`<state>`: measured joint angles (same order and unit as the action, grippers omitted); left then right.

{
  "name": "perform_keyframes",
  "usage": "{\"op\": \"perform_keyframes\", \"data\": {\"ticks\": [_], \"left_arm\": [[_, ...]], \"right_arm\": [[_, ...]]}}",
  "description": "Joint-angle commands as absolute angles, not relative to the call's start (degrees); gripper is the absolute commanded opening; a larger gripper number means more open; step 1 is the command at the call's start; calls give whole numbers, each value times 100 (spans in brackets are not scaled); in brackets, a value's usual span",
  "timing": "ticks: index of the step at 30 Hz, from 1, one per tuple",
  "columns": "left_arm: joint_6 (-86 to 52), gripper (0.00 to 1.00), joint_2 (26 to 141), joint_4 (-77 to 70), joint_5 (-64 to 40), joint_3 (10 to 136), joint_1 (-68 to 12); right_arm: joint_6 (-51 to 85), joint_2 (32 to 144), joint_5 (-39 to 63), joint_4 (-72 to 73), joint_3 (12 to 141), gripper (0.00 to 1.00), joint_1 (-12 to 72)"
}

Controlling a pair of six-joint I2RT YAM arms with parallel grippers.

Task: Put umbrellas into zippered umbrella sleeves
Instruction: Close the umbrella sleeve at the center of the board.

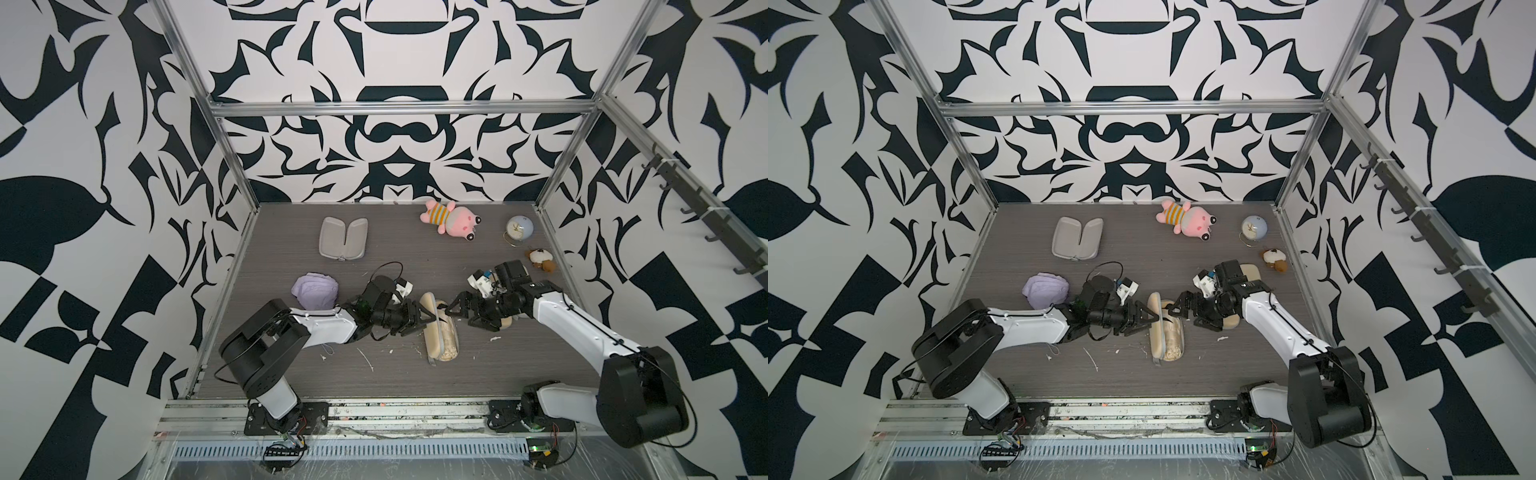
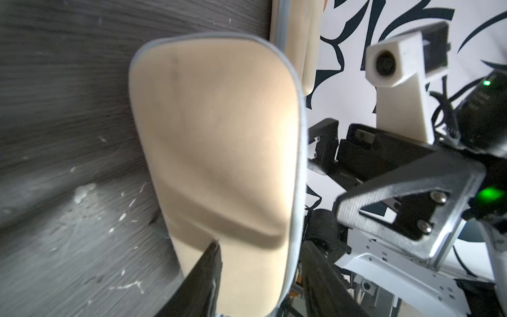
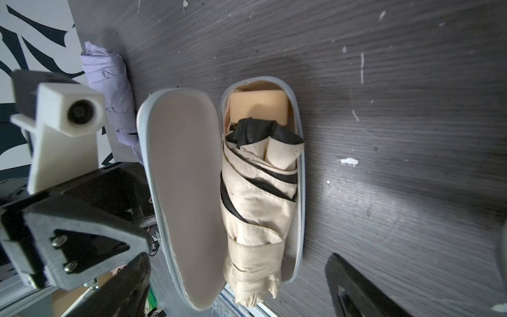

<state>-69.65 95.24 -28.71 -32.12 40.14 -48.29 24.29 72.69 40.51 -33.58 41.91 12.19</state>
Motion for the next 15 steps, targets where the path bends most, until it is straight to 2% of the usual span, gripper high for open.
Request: {"op": "perform_keyframes", "data": {"ticks": [1,5,14,15], "left_arm": [[-7049,37,9798,-3258,-3406,4294,-4857],[-7118,26,10042,-3292,-3463,4443,-4876],[-7007,24,10200,-2929,-3419,4471,-4910],[-6959,24,10158,-2856,-3418,4434,-4860]], "right_arm": [[2570,7211,4137,-3074,4055,99,1256],[2469,7391,3793,-3136,4052,99,1450],[2374,8182,3438,-2647,3832,99,1650],[2390,8311,3463,-2534,3785,96,1657]]}}
